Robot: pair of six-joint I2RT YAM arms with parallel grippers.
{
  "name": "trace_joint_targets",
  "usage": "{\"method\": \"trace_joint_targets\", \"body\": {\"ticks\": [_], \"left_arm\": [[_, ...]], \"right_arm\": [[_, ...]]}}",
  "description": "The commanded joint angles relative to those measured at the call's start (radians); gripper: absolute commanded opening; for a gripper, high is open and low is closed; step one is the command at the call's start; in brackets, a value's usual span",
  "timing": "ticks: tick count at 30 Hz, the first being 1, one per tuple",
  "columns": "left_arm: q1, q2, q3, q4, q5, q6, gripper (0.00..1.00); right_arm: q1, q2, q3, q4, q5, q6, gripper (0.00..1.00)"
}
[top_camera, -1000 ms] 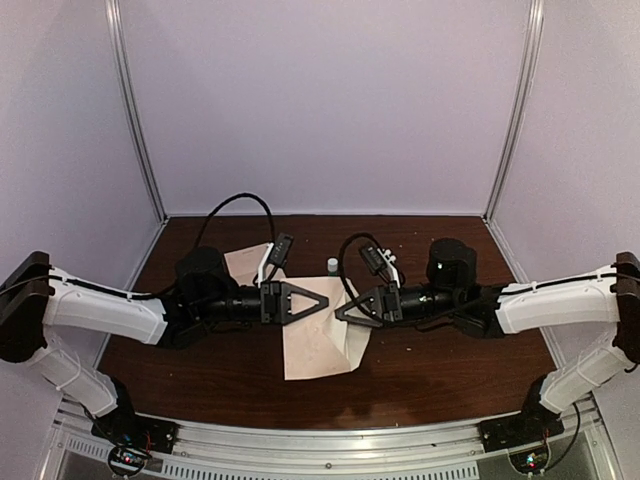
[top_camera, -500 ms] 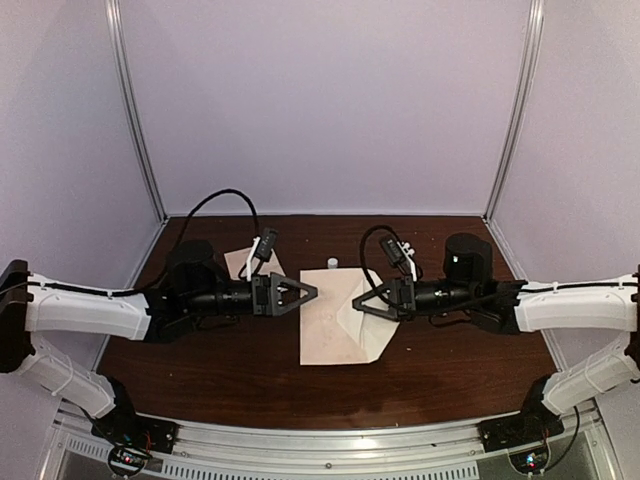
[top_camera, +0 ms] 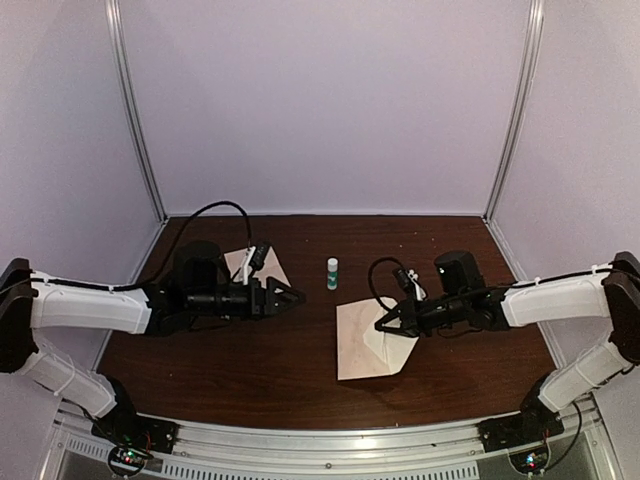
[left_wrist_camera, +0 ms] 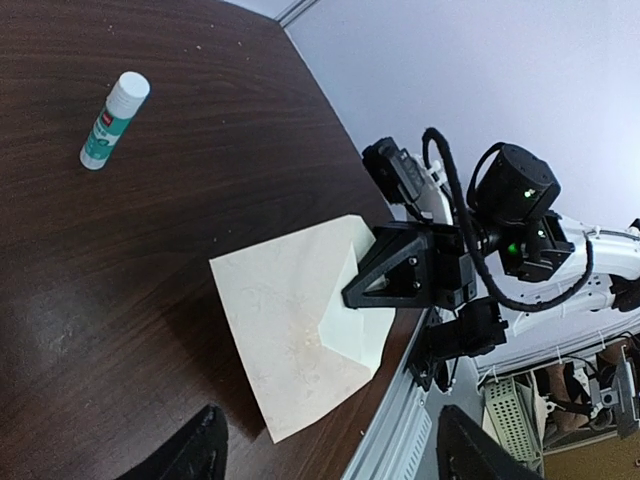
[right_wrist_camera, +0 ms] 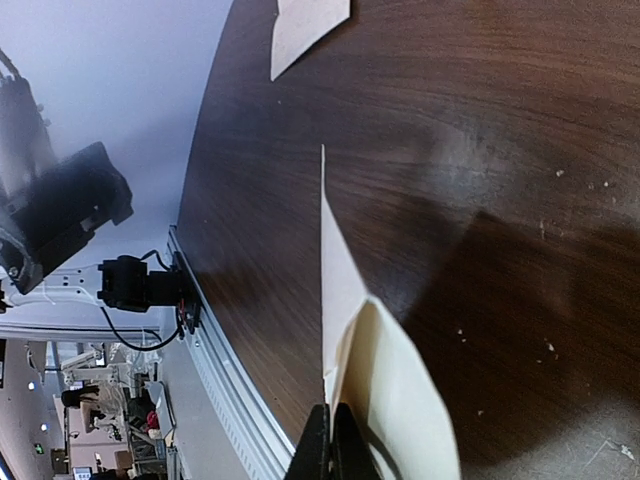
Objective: Place the letter into the envelope and seal it
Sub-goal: Put down the envelope at the center of the board.
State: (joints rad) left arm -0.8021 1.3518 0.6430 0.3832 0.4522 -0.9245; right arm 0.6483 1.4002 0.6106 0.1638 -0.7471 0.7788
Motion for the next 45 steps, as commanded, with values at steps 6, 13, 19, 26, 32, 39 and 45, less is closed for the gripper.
{"method": "trace_joint_targets", "body": {"ticks": [6, 13, 19, 26, 32, 39, 45], "left_arm": [[0.003, 0.055, 0.003, 0.031, 0.027, 0.011, 0.71], [0.003, 0.051, 0.01, -0.007, 0.004, 0.026, 0.72], [0.003, 0.046, 0.025, -0.051, -0.021, 0.047, 0.72], [0.003, 0.035, 0.046, -0.104, -0.047, 0.071, 0.72], [0.003, 0.028, 0.056, -0.127, -0.069, 0.078, 0.72], [-0.008, 0.061, 0.079, -0.132, -0.086, 0.081, 0.71], [-0.026, 0.092, 0.096, -0.118, -0.082, 0.074, 0.67]], "right_arm": [[-0.015, 0.17, 0.06, -0.055, 0.036, -0.059, 0.07], [-0.016, 0.17, 0.132, -0.225, 0.114, -0.137, 0.4], [-0.016, 0.105, 0.192, -0.428, 0.281, -0.226, 0.59], [-0.015, 0.03, 0.223, -0.56, 0.39, -0.277, 0.72], [-0.015, 0.021, 0.228, -0.588, 0.402, -0.308, 0.81], [0.026, 0.048, 0.28, -0.63, 0.454, -0.314, 0.77], [0.04, 0.071, 0.292, -0.672, 0.593, -0.291, 0.57]]}}
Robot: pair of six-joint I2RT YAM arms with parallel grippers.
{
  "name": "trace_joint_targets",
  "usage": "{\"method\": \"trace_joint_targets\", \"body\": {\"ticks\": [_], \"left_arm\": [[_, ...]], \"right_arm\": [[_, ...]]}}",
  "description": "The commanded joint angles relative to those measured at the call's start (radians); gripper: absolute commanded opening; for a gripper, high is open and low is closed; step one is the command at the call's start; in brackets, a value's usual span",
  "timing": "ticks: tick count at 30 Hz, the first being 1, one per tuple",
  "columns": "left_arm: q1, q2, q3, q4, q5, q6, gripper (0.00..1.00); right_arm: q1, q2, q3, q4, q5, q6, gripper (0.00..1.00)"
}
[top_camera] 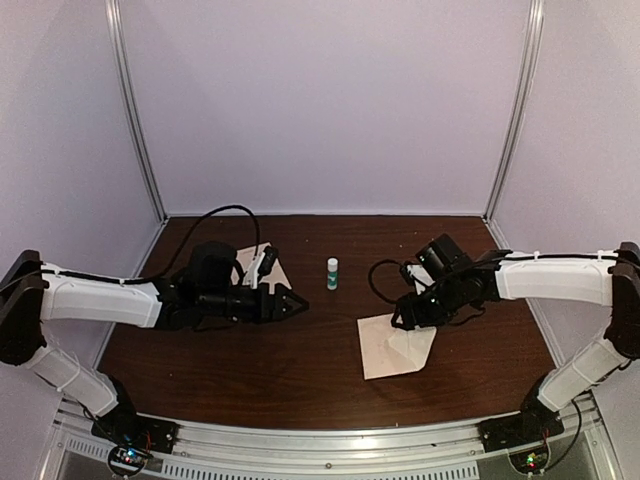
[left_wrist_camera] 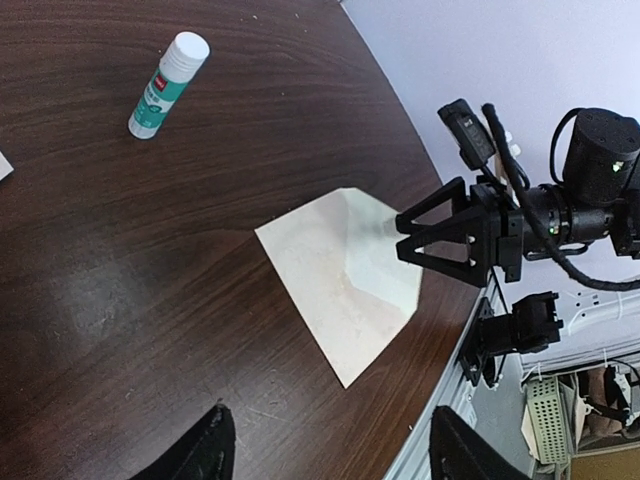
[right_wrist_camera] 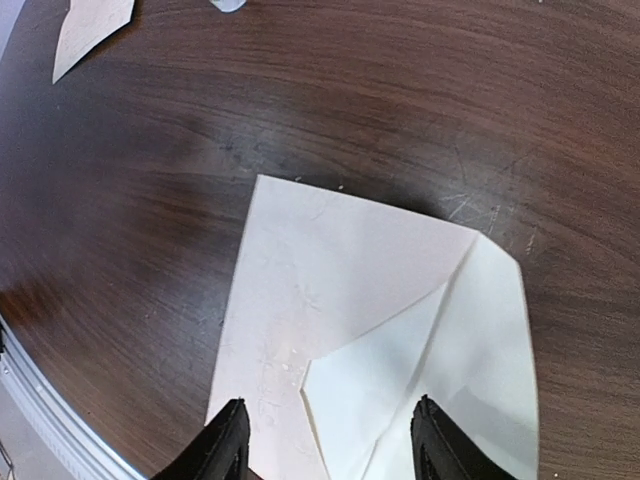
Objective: Place the letter into the envelope and seal it
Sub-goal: Put down the envelope at the center of the board.
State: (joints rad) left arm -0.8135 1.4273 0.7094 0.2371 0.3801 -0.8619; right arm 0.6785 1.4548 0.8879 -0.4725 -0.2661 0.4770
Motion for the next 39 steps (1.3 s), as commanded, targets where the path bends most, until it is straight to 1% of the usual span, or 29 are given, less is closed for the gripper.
{"method": "trace_joint_targets", "body": {"ticks": [1, 3, 4, 9, 13, 17, 21, 23, 24, 25, 29, 31, 35, 39], "left_arm": [[-0.016, 0.016, 0.03, 0.028, -0.012, 0.011, 0.67], [-0.019, 0.017, 0.029, 0.027, -0.016, 0.01, 0.67], [-0.022, 0.018, 0.029, 0.025, -0.02, 0.01, 0.67], [-0.027, 0.015, 0.025, 0.025, -0.031, 0.005, 0.66], [-0.027, -0.001, 0.019, 0.02, -0.052, -0.003, 0.63], [-0.004, -0.045, 0.025, -0.052, -0.097, 0.018, 0.63], [0.06, -0.097, 0.044, -0.151, -0.13, 0.065, 0.64], [0.091, -0.099, 0.082, -0.224, -0.146, 0.105, 0.68], [0.112, -0.093, 0.101, -0.286, -0.153, 0.125, 0.69], [0.134, -0.087, 0.118, -0.313, -0.157, 0.14, 0.71], [0.249, -0.031, 0.169, -0.362, -0.141, 0.169, 0.73], [0.291, 0.009, 0.198, -0.367, -0.145, 0.183, 0.74], [0.337, 0.114, 0.269, -0.361, -0.156, 0.208, 0.75], [0.37, 0.232, 0.319, -0.328, -0.133, 0.223, 0.76]], "right_arm": [[0.013, 0.015, 0.015, -0.038, 0.125, 0.014, 0.62], [0.022, 0.009, 0.018, -0.044, 0.154, 0.013, 0.69], [0.024, 0.002, 0.017, -0.038, 0.156, 0.012, 0.69], [0.021, -0.018, -0.022, 0.033, 0.092, 0.027, 0.58], [0.02, -0.001, -0.073, 0.116, 0.029, 0.072, 0.52], [0.019, -0.007, -0.105, 0.17, 0.014, 0.115, 0.51], [0.008, -0.055, -0.117, 0.192, 0.075, 0.139, 0.53], [-0.008, -0.088, -0.126, 0.201, 0.105, 0.148, 0.52], [-0.016, -0.104, -0.13, 0.208, 0.12, 0.152, 0.53], [-0.023, -0.124, -0.136, 0.214, 0.134, 0.153, 0.55], [-0.042, -0.199, -0.153, 0.241, 0.184, 0.145, 0.64], [-0.048, -0.231, -0.16, 0.258, 0.189, 0.132, 0.69], [-0.055, -0.277, -0.172, 0.295, 0.196, 0.112, 0.78], [-0.058, -0.292, -0.181, 0.333, 0.179, 0.11, 0.82]]}}
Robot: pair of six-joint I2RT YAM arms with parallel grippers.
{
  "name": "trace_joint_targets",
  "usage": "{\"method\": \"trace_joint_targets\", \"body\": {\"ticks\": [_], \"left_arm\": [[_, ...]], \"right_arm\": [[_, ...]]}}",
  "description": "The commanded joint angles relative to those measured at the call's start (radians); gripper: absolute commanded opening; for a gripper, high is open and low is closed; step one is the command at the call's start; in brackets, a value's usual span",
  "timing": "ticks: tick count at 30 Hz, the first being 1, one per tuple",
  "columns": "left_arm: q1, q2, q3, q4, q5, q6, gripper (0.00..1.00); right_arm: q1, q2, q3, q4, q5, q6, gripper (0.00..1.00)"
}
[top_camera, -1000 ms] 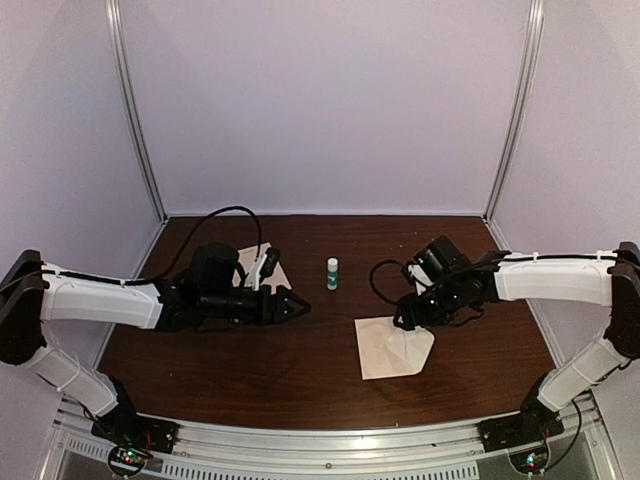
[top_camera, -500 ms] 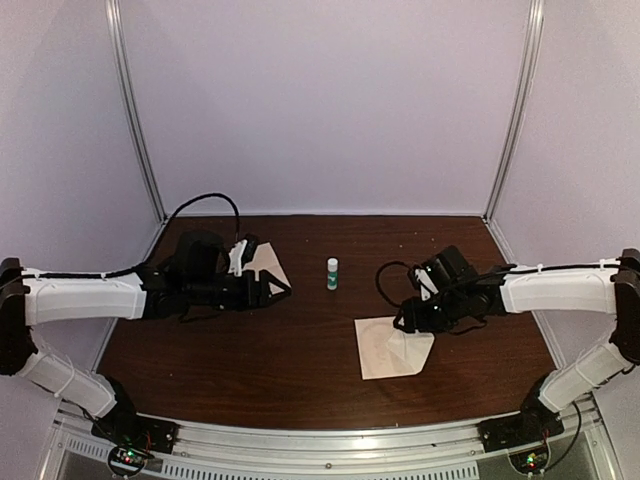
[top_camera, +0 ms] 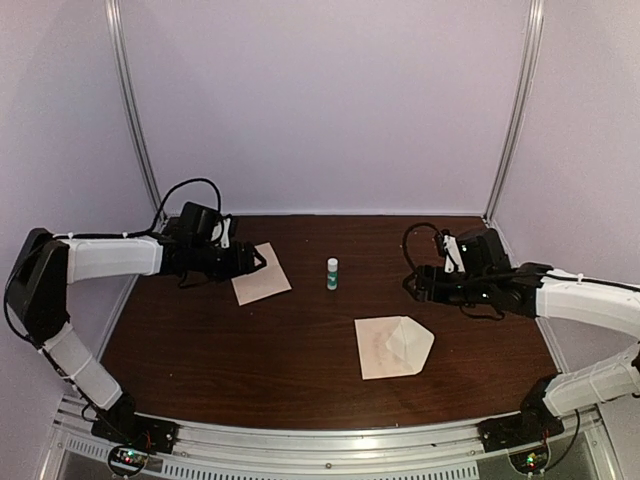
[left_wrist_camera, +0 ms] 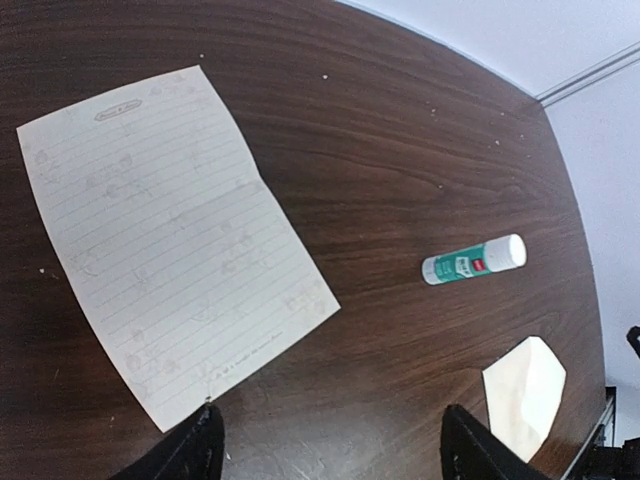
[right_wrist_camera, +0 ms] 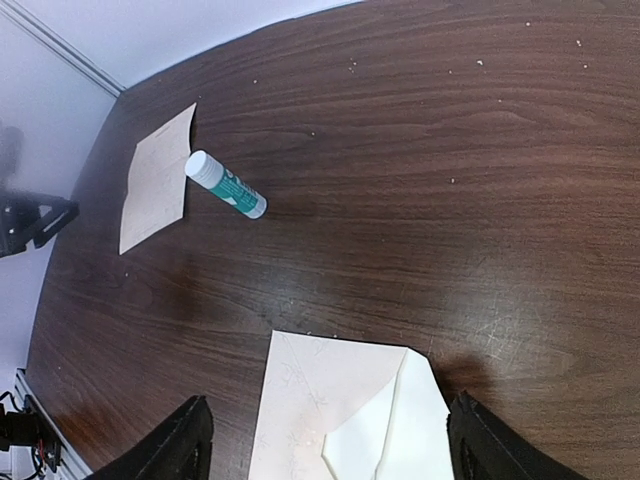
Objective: Place the letter into the envelope and seal it
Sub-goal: Move the letter to the center of the board.
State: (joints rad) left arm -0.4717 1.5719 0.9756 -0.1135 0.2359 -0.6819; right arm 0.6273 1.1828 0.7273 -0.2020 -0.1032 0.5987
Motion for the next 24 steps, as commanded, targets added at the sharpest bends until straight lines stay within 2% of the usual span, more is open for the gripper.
{"method": "trace_joint_targets", "body": {"ticks": [1, 7, 15, 24], "left_arm": [[0.036, 0.108, 0.059, 0.033, 0.015, 0.046, 0.76], [0.087, 0.217, 0.053, 0.106, 0.073, 0.04, 0.76], [0.094, 0.283, 0.038, 0.203, 0.098, 0.065, 0.76], [0.094, 0.301, -0.03, 0.194, 0.086, 0.076, 0.75]], "right_arm": [[-0.006, -0.023, -0.025, 0.072, 0.012, -0.01, 0.83], [-0.009, -0.025, -0.05, 0.124, -0.015, 0.006, 0.9], [-0.008, -0.016, -0.057, 0.143, -0.035, 0.023, 0.9], [-0.009, -0.008, -0.052, 0.149, -0.055, 0.036, 0.9]]}}
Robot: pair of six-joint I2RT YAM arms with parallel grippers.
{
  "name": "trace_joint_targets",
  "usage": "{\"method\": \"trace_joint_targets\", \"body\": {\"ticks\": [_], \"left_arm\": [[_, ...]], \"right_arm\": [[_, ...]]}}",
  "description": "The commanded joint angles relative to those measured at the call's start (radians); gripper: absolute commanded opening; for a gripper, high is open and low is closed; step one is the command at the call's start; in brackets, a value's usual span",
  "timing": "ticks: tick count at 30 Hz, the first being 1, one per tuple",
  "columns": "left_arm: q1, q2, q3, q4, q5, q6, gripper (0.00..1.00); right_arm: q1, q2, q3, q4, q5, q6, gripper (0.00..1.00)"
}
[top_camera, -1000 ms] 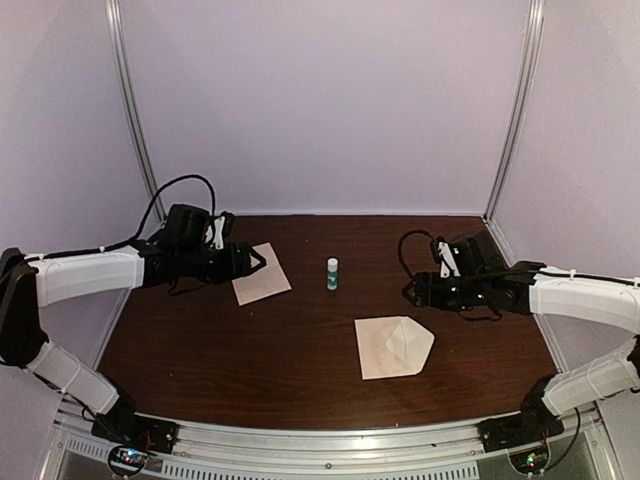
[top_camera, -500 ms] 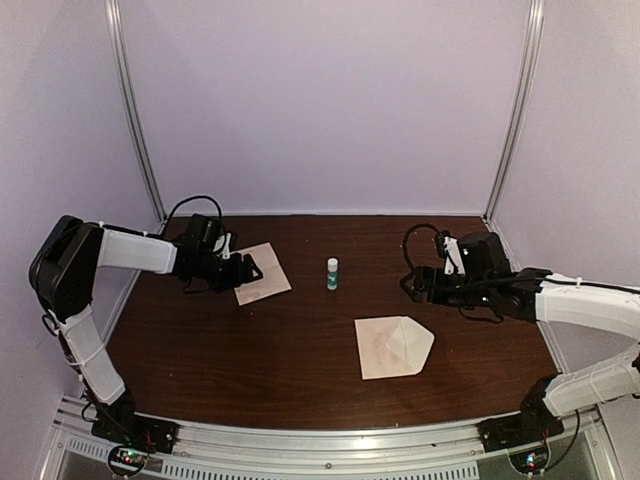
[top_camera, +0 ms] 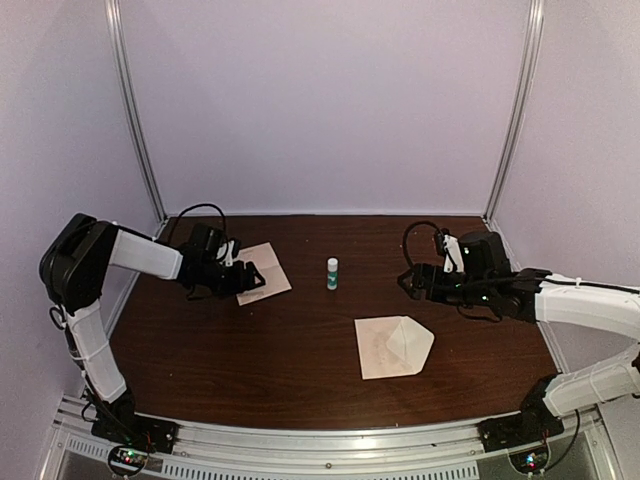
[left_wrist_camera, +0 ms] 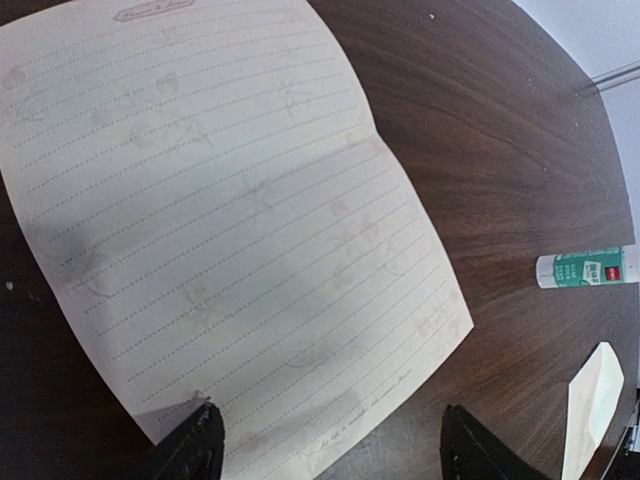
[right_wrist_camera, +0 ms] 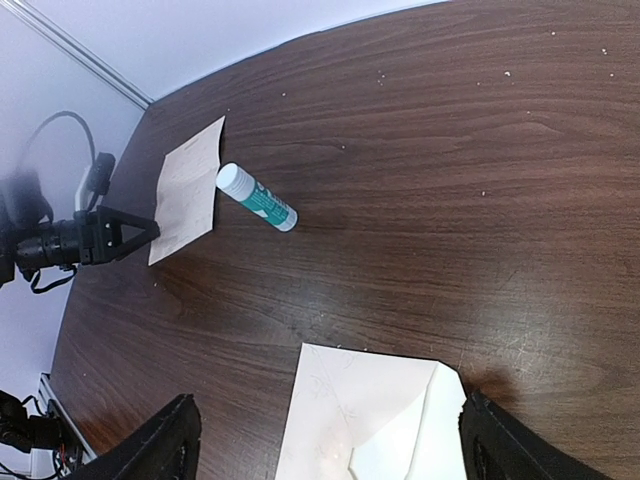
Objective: Place the letter into the envelope and seal it
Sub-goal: Move the letter to the center of the board.
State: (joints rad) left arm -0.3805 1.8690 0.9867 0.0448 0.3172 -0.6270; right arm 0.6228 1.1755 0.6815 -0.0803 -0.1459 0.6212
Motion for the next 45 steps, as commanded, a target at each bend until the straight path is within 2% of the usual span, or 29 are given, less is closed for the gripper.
{"method": "trace_joint_targets", "body": {"ticks": [1, 8, 13, 17, 21, 24, 27, 31, 34, 38, 45], "left_arm": [[0.003, -0.001, -0.052, 0.035, 0.01, 0.021, 0.75], [-0.01, -0.086, -0.167, 0.045, 0.039, -0.015, 0.75], [-0.083, -0.155, -0.261, 0.046, 0.055, -0.067, 0.75], [-0.21, -0.204, -0.325, 0.07, 0.051, -0.168, 0.75], [-0.363, -0.252, -0.353, 0.087, -0.029, -0.296, 0.75], [-0.464, -0.285, -0.346, 0.115, -0.081, -0.384, 0.75], [-0.512, -0.348, -0.3, 0.101, -0.136, -0.41, 0.75], [-0.503, -0.451, -0.247, 0.024, -0.206, -0.385, 0.78], [-0.424, -0.509, -0.257, -0.038, -0.202, -0.351, 0.79], [-0.262, -0.552, -0.34, -0.017, -0.064, -0.322, 0.8], [-0.048, -0.571, -0.447, 0.062, 0.049, -0.27, 0.76]], "right_arm": [[-0.003, 0.0, -0.005, 0.028, -0.014, 0.014, 0.9], [-0.003, 0.004, -0.003, 0.036, -0.024, 0.014, 0.9], [-0.003, 0.014, -0.004, 0.055, -0.044, 0.021, 0.9], [-0.004, 0.022, -0.006, 0.062, -0.063, 0.023, 0.9], [-0.003, 0.018, -0.017, 0.071, -0.069, 0.026, 0.9], [-0.003, 0.019, -0.023, 0.077, -0.083, 0.031, 0.9], [-0.003, 0.022, -0.022, 0.078, -0.102, 0.032, 0.9], [-0.002, 0.026, -0.026, 0.077, -0.128, 0.033, 0.9], [0.0, 0.039, -0.027, 0.113, -0.153, 0.04, 0.9], [0.012, 0.071, -0.024, 0.152, -0.183, 0.054, 0.9], [0.051, 0.117, 0.0, 0.164, -0.189, 0.069, 0.89]]}}
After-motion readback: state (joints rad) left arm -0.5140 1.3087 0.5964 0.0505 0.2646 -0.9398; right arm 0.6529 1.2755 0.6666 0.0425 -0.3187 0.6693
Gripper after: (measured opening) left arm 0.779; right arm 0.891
